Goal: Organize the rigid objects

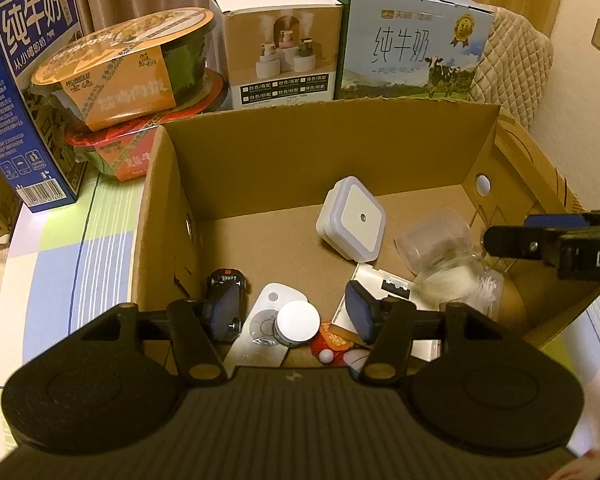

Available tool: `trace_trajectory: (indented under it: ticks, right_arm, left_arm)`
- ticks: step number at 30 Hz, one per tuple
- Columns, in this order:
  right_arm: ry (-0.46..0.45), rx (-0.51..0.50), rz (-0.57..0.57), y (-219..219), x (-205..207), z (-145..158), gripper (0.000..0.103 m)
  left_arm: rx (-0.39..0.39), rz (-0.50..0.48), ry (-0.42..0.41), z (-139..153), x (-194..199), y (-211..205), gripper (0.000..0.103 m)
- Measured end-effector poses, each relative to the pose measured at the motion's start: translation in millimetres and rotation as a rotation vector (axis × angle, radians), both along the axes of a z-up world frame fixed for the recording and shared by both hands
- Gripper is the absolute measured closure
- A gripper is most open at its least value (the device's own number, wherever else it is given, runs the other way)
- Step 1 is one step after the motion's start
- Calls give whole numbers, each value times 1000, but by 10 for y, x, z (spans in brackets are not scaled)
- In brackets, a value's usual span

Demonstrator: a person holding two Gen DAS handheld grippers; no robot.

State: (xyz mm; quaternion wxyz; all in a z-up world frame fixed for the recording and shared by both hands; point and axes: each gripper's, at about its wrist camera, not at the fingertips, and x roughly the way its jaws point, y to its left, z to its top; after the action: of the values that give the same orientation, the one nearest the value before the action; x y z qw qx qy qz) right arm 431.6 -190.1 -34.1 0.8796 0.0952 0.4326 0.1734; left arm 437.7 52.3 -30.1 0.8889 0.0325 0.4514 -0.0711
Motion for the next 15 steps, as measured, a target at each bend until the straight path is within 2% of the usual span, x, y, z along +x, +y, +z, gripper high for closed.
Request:
trace_trajectory:
  ticks: [2,15]
  right_arm:
    - [-6,-4,2,-9,-9,33,36]
    - [5,-40,13,5,-97,87,35]
  left_arm:
    - [0,2,-5,11,-10,-9,41]
    - [13,-5,-18,107,-105,-67,33]
